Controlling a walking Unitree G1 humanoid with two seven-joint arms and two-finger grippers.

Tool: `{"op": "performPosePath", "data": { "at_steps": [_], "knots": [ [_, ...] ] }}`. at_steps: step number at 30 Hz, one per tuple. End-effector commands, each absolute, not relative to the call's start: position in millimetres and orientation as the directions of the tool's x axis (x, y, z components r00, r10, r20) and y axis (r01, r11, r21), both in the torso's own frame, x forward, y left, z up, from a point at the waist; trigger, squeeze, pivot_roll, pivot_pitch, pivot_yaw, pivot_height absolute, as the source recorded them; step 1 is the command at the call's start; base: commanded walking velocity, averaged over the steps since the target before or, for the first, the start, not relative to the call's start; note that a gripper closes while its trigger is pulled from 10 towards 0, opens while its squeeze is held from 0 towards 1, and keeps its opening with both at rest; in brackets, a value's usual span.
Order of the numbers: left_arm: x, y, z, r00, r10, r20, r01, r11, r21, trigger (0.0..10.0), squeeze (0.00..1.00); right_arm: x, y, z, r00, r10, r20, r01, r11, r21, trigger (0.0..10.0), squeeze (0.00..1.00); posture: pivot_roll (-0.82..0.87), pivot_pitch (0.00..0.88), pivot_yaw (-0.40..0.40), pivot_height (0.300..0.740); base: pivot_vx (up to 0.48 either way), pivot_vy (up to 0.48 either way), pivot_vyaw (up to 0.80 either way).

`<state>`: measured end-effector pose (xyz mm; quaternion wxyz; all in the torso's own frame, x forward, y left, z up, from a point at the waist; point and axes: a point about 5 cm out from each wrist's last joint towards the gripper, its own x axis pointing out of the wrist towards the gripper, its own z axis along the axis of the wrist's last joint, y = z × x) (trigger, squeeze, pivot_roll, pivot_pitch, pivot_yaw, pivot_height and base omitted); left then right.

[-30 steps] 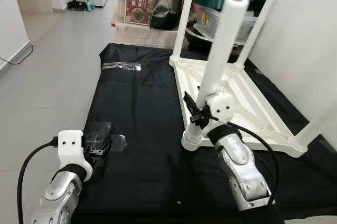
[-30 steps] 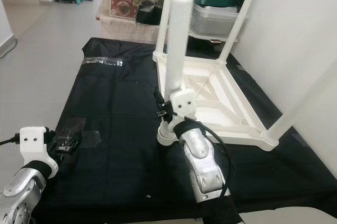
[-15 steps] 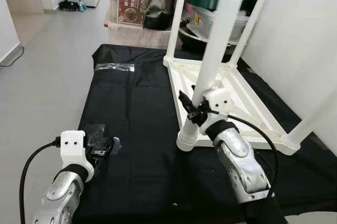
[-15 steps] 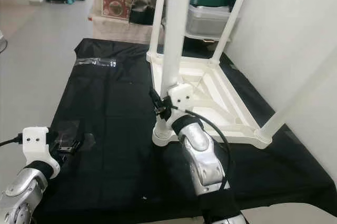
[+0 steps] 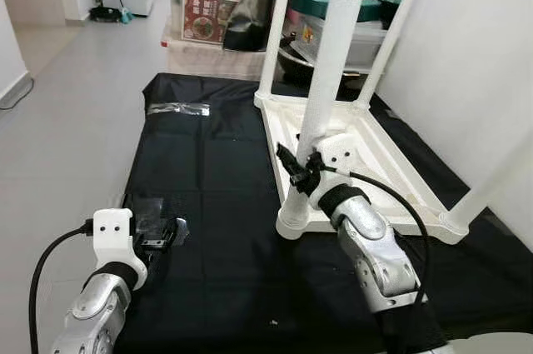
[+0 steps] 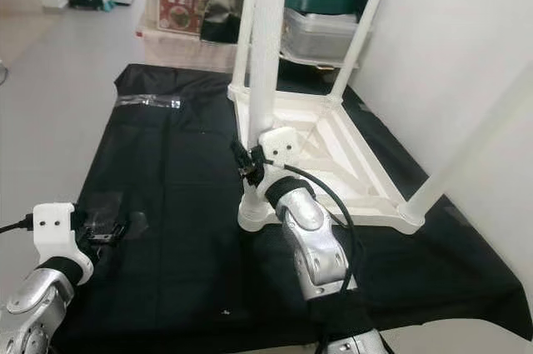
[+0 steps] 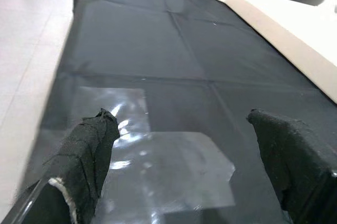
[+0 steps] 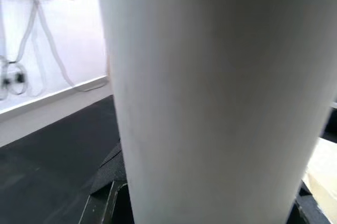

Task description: Building children table

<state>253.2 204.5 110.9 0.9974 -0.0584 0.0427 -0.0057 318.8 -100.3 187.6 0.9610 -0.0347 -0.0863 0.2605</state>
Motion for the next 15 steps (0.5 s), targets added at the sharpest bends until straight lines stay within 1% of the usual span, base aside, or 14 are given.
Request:
{"op": "performPosePath", "data": {
  "at_steps": [1,4,6,10,12,13,14,15],
  "knots": [
    [254.1,201.8,107.8,0.995,-0.023,-0.099,0.01,0.992,-0.126,10.0,0.0,313.1,-95.0,157.7,0.813,0.582,0.014,-0.581,0.813,-0.047,10.0,0.0,0.1,0.0,-0.147,0.74,0.0,0.0,0.0],
    [253.8,201.3,107.6,0.995,-0.022,-0.1,0.009,0.992,-0.128,10.0,0.0,311.1,-94.5,157.3,0.792,0.61,0.011,-0.609,0.791,-0.052,10.0,0.0,0.1,0.0,-0.147,0.74,0.0,0.0,0.0],
    [253.0,200.3,106.9,0.995,-0.022,-0.102,0.009,0.991,-0.132,10.0,0.0,305.8,-91.9,154.7,0.748,0.664,0.0,-0.662,0.746,-0.063,10.0,0.0,0.1,0.0,-0.149,0.74,0.0,0.0,0.0],
    [252.9,200.4,106.7,0.994,-0.022,-0.104,0.008,0.991,-0.133,10.0,0.0,306.1,-91.1,150.9,0.74,0.673,-0.013,-0.672,0.738,-0.063,10.0,0.0,0.1,0.0,-0.15,0.74,0.0,0.0,0.0],
    [253.4,201.7,107.5,0.995,-0.019,-0.102,0.005,0.991,-0.133,10.0,0.0,312.6,-92.4,147.0,0.786,0.617,-0.04,-0.618,0.784,-0.061,10.0,0.0,0.11,0.0,-0.15,0.74,0.0,0.0,0.0],
    [253.4,201.7,107.5,0.995,-0.019,-0.102,0.005,0.991,-0.133,10.0,0.0,312.6,-92.4,147.0,0.786,0.617,-0.04,-0.618,0.784,-0.061,10.0,0.0,0.11,0.0,-0.15,0.74,0.0,0.0,0.0],
    [253.5,202.2,107.6,0.995,-0.018,-0.102,0.004,0.991,-0.132,10.0,0.0,317.5,-94.8,143.1,0.827,0.558,-0.071,-0.562,0.824,-0.068,10.0,0.0,0.11,0.0,-0.15,0.74,0.0,0.0,0.0],
    [253.5,202.5,107.6,0.995,-0.017,-0.102,0.003,0.991,-0.132,10.0,0.0,324.5,-100.5,136.0,0.88,0.46,-0.118,-0.467,0.884,-0.034,10.0,0.0,0.11,0.0,-0.15,0.74,0.0,0.0,0.0]
  ]
}}
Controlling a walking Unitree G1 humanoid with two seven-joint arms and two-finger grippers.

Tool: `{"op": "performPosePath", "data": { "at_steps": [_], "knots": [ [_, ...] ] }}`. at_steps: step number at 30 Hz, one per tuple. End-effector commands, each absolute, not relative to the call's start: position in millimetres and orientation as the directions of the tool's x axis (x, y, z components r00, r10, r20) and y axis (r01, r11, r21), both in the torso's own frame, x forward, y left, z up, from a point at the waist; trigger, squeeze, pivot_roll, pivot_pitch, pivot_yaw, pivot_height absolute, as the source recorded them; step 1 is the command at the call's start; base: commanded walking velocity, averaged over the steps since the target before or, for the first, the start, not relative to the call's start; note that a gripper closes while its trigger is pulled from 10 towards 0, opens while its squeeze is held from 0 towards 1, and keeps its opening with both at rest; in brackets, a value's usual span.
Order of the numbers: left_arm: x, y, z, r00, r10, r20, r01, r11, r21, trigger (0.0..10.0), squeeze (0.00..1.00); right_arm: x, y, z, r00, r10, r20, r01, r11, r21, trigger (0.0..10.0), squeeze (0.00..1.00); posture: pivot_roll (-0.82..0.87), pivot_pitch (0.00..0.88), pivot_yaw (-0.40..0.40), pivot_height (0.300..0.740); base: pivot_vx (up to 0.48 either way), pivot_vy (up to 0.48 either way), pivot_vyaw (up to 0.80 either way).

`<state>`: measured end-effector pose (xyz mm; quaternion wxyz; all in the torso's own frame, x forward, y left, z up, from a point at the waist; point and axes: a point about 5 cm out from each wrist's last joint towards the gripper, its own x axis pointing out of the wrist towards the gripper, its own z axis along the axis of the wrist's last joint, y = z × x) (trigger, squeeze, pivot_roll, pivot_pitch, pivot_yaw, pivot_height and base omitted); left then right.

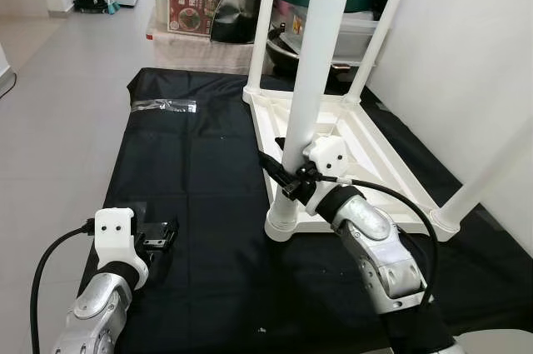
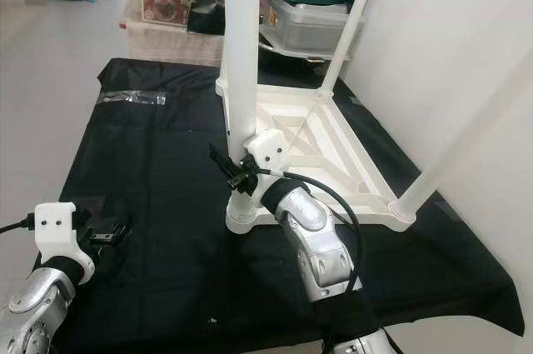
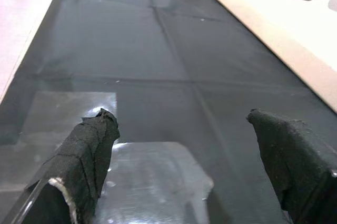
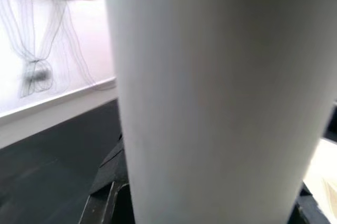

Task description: Building children table

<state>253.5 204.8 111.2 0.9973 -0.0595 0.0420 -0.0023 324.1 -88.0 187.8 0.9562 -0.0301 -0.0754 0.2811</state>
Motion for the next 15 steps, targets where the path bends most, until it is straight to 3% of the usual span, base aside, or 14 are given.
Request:
{"op": "performPosePath", "data": {
  "at_steps": [1,3,6,8,10,11,15],
  "knots": [
    [253.5,202.5,107.6,0.995,-0.017,-0.102,0.003,0.991,-0.132,10.0,0.0,324.5,-100.5,136.0,0.88,0.46,-0.118,-0.467,0.884,-0.034,10.0,0.0,0.11,0.0,-0.15,0.74,0.0,0.0,0.0],
    [253.4,202.6,107.6,0.995,-0.017,-0.103,0.003,0.991,-0.131,10.0,0.0,328.2,-104.2,130.8,0.905,0.396,-0.154,-0.402,0.916,-0.012,10.0,0.0,0.11,0.0,-0.15,0.74,0.0,0.0,0.0],
    [253.5,202.3,107.8,0.994,-0.019,-0.104,0.005,0.992,-0.129,10.0,0.0,337.0,-128.4,110.1,0.953,0.09,-0.288,-0.088,0.996,0.021,10.0,0.0,0.11,0.0,-0.146,0.74,0.0,0.0,0.0],
    [253.5,202.3,107.8,0.994,-0.019,-0.104,0.005,0.992,-0.129,10.0,0.0,337.0,-128.4,110.1,0.953,0.09,-0.288,-0.088,0.996,0.021,10.0,0.0,0.11,0.0,-0.146,0.74,0.0,0.0,0.0],
    [253.5,202.5,108.0,0.994,-0.018,-0.103,0.005,0.992,-0.128,10.0,0.0,337.7,-133.4,107.1,0.95,0.025,-0.311,-0.018,1.0,0.024,10.0,0.0,0.11,0.0,-0.146,0.74,0.0,0.0,0.0],
    [254.0,203.6,108.2,0.995,-0.015,-0.104,0.002,0.992,-0.126,10.0,0.0,340.0,-139.5,110.4,0.95,-0.076,-0.302,0.082,0.997,0.006,10.0,0.0,0.11,0.0,-0.144,0.74,0.0,0.0,0.0],
    [254.5,204.0,107.3,0.994,-0.012,-0.109,-0.001,0.992,-0.124,10.0,0.0,340.8,-143.7,112.5,0.938,-0.161,-0.307,0.173,0.985,0.012,10.0,0.0,0.11,0.0,-0.143,0.74,0.0,0.0,0.0]
  ]
}}
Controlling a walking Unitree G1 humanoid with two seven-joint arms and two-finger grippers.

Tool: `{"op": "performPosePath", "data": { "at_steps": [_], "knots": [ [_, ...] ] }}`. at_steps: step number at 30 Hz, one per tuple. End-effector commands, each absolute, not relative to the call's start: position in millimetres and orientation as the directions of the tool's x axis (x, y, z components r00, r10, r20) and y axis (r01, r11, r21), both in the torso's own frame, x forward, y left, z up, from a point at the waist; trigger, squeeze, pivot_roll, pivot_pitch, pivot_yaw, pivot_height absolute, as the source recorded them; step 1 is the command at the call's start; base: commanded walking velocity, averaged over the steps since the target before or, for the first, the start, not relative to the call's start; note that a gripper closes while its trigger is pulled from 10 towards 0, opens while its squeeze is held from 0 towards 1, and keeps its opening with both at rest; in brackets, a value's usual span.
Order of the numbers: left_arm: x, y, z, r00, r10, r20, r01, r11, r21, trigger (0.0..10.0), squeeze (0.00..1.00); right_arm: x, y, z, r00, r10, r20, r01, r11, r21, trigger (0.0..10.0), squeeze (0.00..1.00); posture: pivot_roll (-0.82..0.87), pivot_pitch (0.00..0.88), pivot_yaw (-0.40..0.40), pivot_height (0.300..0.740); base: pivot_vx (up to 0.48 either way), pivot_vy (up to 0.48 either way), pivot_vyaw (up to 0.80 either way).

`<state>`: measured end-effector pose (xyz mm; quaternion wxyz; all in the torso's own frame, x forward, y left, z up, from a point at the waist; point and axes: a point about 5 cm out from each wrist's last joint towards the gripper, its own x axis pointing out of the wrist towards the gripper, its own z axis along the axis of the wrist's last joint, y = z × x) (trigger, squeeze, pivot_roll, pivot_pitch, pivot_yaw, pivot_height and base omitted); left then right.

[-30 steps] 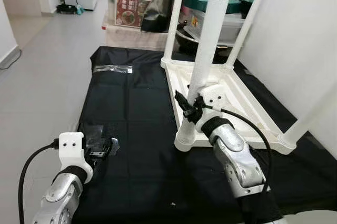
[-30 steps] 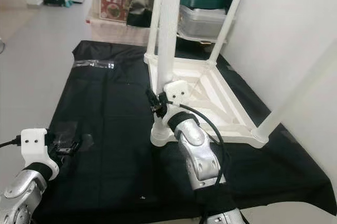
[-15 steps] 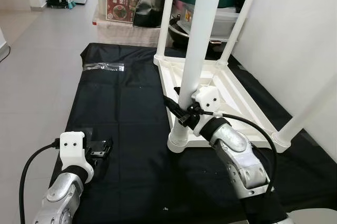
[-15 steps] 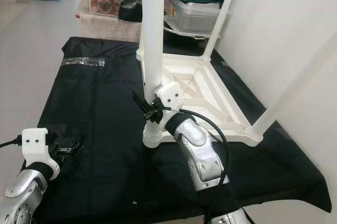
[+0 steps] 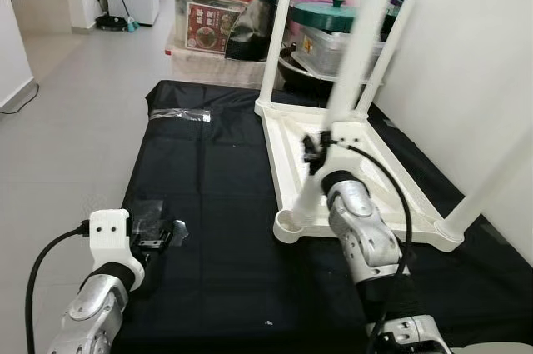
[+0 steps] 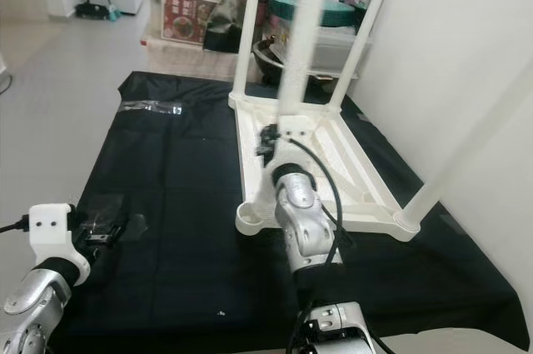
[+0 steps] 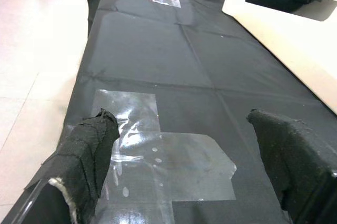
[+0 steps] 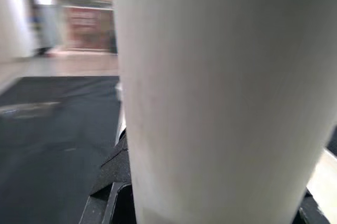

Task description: Building children table

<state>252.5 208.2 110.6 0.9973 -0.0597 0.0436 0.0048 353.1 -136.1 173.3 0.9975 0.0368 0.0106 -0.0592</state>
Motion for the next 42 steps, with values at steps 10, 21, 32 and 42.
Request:
{"op": "performPosePath", "data": {
  "at_steps": [10,21,32,42],
  "knots": [
    [257.5,203.7,108.9,0.995,-0.013,-0.102,0.0,0.992,-0.124,10.0,0.0,346.8,-133.8,122.1,0.944,-0.121,-0.308,0.172,0.975,0.143,10.0,0.0,0.1,0.0,-0.143,0.74,0.0,0.0,0.0],
    [280.0,182.3,158.6,0.944,-0.316,0.094,0.328,0.929,-0.169,10.0,0.0,375.0,-104.9,256.3,0.967,0.234,0.098,-0.253,0.859,0.444,10.0,0.0,0.08,0.0,-0.124,0.74,0.0,0.0,0.0],
    [285.1,162.4,194.1,0.761,-0.632,0.15,0.648,0.751,-0.127,10.0,0.0,351.4,-54.9,287.7,0.801,0.547,0.243,-0.598,0.728,0.335,10.0,0.0,0.08,0.0,-0.103,0.74,0.0,0.0,0.0],
    [293.4,177.2,191.3,0.705,-0.709,0.005,0.709,0.705,-0.013,10.0,0.0,325.2,-30.9,296.2,0.609,0.755,0.245,-0.792,0.562,0.239,10.0,0.0,0.07,0.0,-0.082,0.74,0.0,0.0,0.0]
  ]
}}
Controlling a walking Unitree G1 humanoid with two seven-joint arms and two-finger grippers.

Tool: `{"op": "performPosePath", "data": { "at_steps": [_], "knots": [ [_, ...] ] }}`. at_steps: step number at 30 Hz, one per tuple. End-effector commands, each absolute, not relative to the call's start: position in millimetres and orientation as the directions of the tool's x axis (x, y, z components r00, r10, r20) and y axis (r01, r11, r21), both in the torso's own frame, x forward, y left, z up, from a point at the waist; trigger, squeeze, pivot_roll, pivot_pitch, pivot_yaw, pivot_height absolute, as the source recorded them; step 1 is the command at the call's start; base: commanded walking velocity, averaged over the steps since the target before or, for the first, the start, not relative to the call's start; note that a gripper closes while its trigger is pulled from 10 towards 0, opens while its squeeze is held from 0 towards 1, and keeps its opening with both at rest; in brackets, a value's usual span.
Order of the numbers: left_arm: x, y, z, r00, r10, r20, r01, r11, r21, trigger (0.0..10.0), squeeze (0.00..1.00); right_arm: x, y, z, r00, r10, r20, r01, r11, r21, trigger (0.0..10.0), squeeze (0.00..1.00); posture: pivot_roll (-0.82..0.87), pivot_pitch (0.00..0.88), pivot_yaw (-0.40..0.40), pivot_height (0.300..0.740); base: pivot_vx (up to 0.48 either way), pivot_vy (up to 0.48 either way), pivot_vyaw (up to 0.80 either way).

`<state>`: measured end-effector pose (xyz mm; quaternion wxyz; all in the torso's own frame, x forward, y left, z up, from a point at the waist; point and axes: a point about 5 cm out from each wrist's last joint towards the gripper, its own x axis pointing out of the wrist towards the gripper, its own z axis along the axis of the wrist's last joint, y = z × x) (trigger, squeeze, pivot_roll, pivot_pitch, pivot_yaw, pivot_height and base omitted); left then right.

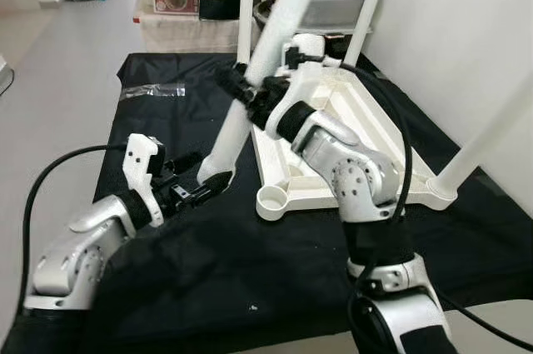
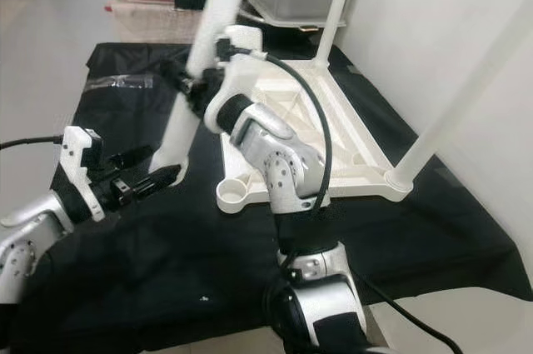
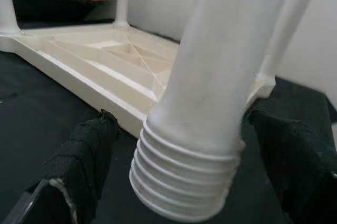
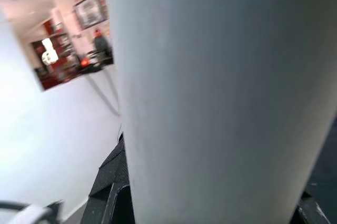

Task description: Building children table

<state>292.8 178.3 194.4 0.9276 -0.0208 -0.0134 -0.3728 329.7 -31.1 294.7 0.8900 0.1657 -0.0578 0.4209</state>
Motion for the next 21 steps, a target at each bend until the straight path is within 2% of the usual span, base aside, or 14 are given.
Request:
{"op": "performPosePath", "data": {
  "at_steps": [1,7,10,16,17,19,20,21],
  "knots": [
    [293.1,178.1,191.5,0.699,-0.716,-0.005,0.716,0.699,-0.004,10.0,0.0,323.1,-29.6,297.4,0.591,0.769,0.245,-0.806,0.548,0.224,10.0,0.0,0.07,0.0,-0.08,0.74,0.0,0.0,0.0],
    [292.1,177.7,190.9,0.66,-0.75,-0.036,0.751,0.661,0.0,10.0,0.0,314.5,-22.4,299.7,0.526,0.816,0.239,-0.849,0.49,0.195,10.0,0.0,0.07,0.0,-0.082,0.74,0.0,0.0,0.0],
    [291.5,176.3,189.7,0.65,-0.759,-0.043,0.76,0.65,-0.004,10.0,0.0,313.7,-21.1,299.6,0.522,0.819,0.237,-0.852,0.487,0.195,10.0,0.0,0.07,0.0,-0.082,0.74,0.0,0.0,0.0],
    [285.5,167.6,180.9,0.572,-0.816,-0.086,0.818,0.575,-0.017,10.0,0.0,308.0,-16.0,301.6,0.485,0.843,0.232,-0.873,0.451,0.186,10.0,0.0,0.07,0.0,-0.08,0.74,0.0,0.0,0.0],
    [283.3,165.4,179.8,0.551,-0.829,-0.093,0.832,0.555,-0.021,8.0,0.0,307.6,-15.6,301.9,0.481,0.846,0.231,-0.875,0.447,0.187,10.0,0.0,0.07,0.0,-0.079,0.74,0.0,0.0,0.0],
    [282.0,164.0,179.3,0.539,-0.837,-0.096,0.84,0.543,-0.023,8.0,0.0,307.4,-15.6,302.0,0.479,0.847,0.23,-0.876,0.444,0.188,10.0,0.0,0.07,0.0,-0.08,0.74,0.0,0.0,0.0],
    [278.4,161.5,177.9,0.51,-0.855,-0.094,0.856,0.515,-0.037,0.0,0.0,308.0,-15.7,302.7,0.481,0.846,0.229,-0.875,0.446,0.189,10.0,0.0,0.07,0.0,-0.08,0.74,0.0,0.0,0.0],
    [278.4,161.5,177.9,0.51,-0.855,-0.094,0.856,0.515,-0.037,0.0,0.0,308.0,-15.7,302.7,0.481,0.846,0.229,-0.875,0.446,0.189,10.0,0.0,0.07,0.0,-0.08,0.74,0.0,0.0,0.0]
  ]
}}
